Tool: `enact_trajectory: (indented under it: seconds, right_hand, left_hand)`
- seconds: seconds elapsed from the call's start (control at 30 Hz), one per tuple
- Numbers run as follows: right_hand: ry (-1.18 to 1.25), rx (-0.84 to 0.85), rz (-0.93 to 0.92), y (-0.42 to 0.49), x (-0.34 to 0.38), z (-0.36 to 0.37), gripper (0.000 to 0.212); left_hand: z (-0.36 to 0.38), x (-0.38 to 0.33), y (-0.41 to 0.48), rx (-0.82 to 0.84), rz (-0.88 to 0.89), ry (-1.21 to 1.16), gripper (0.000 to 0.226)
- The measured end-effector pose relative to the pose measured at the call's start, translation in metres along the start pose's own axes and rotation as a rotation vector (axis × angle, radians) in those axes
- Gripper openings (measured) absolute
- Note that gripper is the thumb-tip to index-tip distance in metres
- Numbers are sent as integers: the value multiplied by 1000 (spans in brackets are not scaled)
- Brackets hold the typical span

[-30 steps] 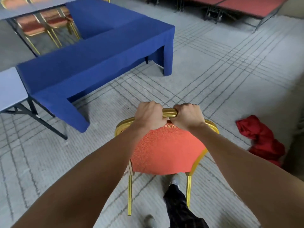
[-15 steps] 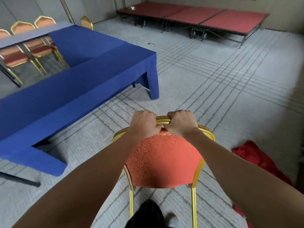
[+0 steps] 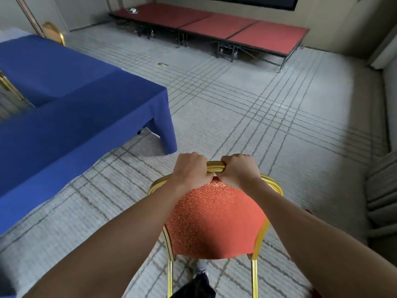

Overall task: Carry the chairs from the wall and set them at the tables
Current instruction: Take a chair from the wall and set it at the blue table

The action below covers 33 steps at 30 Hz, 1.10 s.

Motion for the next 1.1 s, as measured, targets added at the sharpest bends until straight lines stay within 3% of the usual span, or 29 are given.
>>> enact_trajectory:
  seconds: [0.3, 0.53, 0.83, 1.1]
  right_hand:
    - [26, -10, 90, 190, -105, -19, 20]
    - [57, -19, 46, 363, -203, -20, 19]
    - [39, 20, -63, 575, -302, -35, 19]
    - [13, -43, -96, 778, -371, -29, 22]
  left_hand:
    - [-9, 25, 224, -17, 67, -29, 26]
    - [11, 47, 423, -40, 67, 42, 24]
    - [5, 78, 637, 51, -62, 43, 22]
    - [19, 136, 833, 100, -151, -129, 14]
Point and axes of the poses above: each hand's wrist, its own y-axis towards the middle knuckle, its own z-axis out of the palm, x = y × z, the point moved 3 cm from there along y, towards the middle knuckle
